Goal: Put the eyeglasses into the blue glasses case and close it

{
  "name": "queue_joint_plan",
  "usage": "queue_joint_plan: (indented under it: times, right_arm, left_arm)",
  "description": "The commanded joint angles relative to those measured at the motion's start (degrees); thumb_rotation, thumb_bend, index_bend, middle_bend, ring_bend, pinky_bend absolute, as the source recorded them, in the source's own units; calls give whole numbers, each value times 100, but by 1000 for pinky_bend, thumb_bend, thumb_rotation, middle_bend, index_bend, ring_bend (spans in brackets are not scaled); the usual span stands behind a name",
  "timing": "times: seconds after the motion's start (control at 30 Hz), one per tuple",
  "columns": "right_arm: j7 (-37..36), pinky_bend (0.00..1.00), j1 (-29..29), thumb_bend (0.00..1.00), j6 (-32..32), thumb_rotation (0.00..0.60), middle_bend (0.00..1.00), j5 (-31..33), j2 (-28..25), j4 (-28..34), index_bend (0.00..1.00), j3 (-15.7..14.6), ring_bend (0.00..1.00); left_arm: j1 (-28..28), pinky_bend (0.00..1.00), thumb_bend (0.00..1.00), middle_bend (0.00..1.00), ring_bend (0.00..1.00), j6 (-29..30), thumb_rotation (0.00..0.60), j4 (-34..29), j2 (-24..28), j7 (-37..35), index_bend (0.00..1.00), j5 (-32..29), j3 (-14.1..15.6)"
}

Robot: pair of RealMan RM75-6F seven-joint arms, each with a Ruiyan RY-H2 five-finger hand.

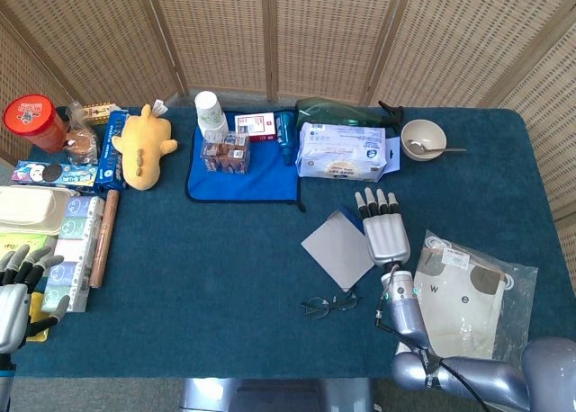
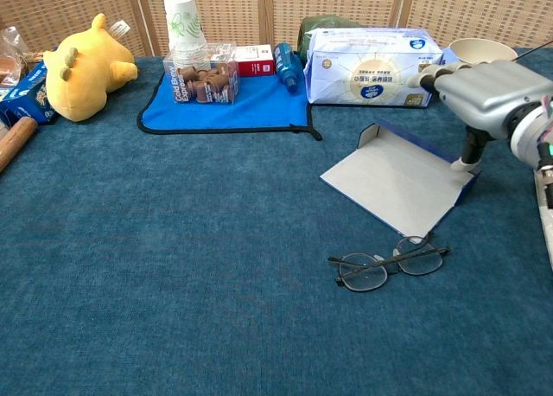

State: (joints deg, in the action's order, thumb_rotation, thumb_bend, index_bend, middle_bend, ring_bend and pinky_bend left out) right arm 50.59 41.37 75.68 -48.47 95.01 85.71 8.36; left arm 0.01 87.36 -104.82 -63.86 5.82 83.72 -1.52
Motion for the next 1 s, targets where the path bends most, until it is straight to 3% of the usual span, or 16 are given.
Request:
queue_joint_plan:
  times: [0.03, 0.4, 0.67, 0.8, 1.0]
  right_arm:
    - [-132, 134, -41, 141, -74, 600, 15, -95, -49, -123, 0, 18, 0]
    - [-407, 131, -85, 140, -277, 600, 15, -232, -34, -503, 0, 157, 0]
    - [131, 131, -176, 141, -12, 600, 14, -27, -311, 909, 0, 205, 0]
    - [205, 132, -148, 140, -64, 600, 13, 93, -268, 1050, 0, 219, 0]
    - [187, 132, -83, 141, -209, 600, 11, 182, -113, 762, 0, 223, 0]
  left_arm:
    - [1, 0, 296, 159, 9, 1, 600, 1, -2, 3, 240, -6, 0]
    - [8, 0, 295, 159, 8, 15, 600, 11, 0, -11, 240, -12, 4]
    - [-28, 0, 295, 159, 8, 2, 600, 21, 1, -2, 239, -23, -35]
    - [-25, 0, 296, 159, 8, 20, 600, 3, 19, 8, 239, -6, -33]
    - [19, 0, 296, 158, 8, 85, 600, -9, 62, -10, 239, 6, -16]
